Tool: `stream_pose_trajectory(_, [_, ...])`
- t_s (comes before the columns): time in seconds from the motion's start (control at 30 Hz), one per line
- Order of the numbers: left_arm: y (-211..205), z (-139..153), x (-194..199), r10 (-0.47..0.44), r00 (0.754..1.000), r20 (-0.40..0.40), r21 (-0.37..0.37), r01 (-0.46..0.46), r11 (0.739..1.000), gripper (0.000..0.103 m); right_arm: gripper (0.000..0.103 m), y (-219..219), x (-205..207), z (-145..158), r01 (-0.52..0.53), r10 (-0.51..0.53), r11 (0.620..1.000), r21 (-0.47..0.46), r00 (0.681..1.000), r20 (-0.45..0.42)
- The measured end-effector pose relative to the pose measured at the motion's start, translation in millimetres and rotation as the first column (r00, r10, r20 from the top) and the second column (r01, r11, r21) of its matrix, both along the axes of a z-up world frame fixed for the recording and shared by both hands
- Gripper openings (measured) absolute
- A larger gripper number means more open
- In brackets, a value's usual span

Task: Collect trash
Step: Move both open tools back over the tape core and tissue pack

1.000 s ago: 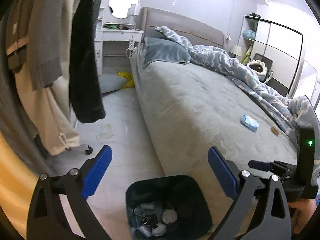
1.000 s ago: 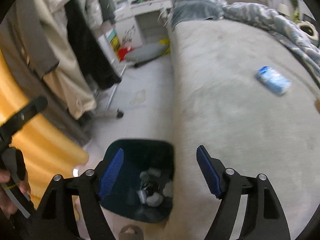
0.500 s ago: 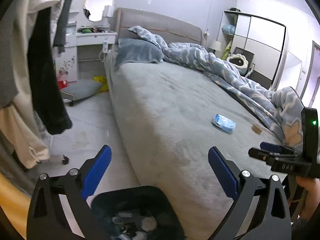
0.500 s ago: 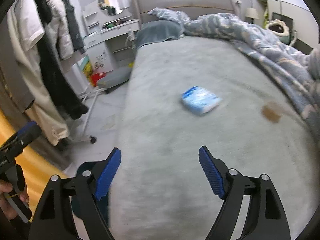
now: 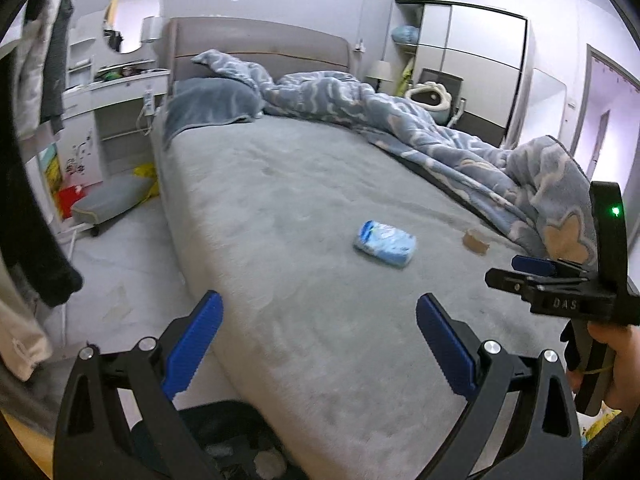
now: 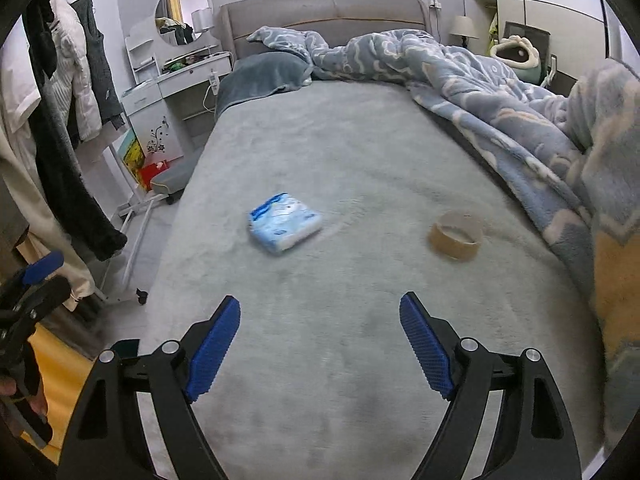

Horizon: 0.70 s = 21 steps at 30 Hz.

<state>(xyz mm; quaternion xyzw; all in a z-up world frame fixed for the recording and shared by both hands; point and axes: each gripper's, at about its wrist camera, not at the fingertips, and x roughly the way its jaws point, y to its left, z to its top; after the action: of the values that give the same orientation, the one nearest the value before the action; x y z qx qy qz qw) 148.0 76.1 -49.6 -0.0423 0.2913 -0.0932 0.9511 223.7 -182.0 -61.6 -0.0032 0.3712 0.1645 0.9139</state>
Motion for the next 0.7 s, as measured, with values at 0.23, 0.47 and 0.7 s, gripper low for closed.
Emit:
stream_pose_trajectory(0.23, [-27.6, -3.3, 21.2, -0.075, 0.997, 0.002, 0.025, 0.075, 0.997, 0.099, 0.083, -28.2, 22.0, -10.5, 0.04, -0.04, 0.999, -0.011, 0.999, -0.004])
stream_pose_trajectory(0.47, [-46.5, -15.8, 43.4, -0.155, 0.987, -0.035, 0.085, 0.157, 0.984, 0.099, 0.083, -51.7, 53.0, -21.5, 0.077, -0.077, 0.997, -0.004, 0.997, -0.008])
stream_pose_trajectory(0.7, [-54.5, -28.4, 71.7, -0.189, 0.98, -0.068, 0.089, 0.195, 0.977, 0.099, 0.083, -71.2, 78.7, -33.5, 0.113, -0.111, 0.992, 0.049, 0.993, -0.035])
